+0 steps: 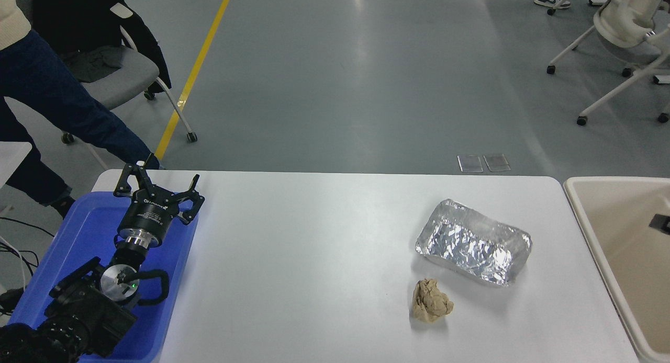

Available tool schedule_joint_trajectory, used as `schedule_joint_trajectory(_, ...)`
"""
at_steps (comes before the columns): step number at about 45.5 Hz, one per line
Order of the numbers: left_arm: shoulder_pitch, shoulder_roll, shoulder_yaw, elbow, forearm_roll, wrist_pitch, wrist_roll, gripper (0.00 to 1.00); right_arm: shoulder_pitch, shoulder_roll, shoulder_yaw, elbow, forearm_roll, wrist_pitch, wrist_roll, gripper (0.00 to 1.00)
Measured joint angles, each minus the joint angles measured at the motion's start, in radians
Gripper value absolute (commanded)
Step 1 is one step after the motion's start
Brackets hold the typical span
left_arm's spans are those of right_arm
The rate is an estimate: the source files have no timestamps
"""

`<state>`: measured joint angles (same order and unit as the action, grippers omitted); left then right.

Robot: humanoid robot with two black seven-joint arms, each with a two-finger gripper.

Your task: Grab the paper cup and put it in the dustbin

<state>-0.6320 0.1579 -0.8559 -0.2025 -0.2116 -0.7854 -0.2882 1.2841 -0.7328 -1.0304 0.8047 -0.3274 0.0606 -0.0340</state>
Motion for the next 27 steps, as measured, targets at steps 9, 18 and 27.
schedule_joint_trajectory(9,0.0,0.0,0.0,0.0,0.0,0.0,0.001,1.0,0.27,0.021,-0.201,0.247,0.001,0.061,0.0,1.0)
schedule_joint_trajectory(18,0.0,0.0,0.0,0.0,0.0,0.0,0.001,1.0,0.494,0.136,-0.333,0.384,0.0,0.312,0.0,1.0)
schedule_joint_trajectory(27,0.0,0.0,0.0,0.0,0.001,0.0,0.002,1.0,0.625,0.246,-0.36,0.437,0.008,0.552,0.003,1.0)
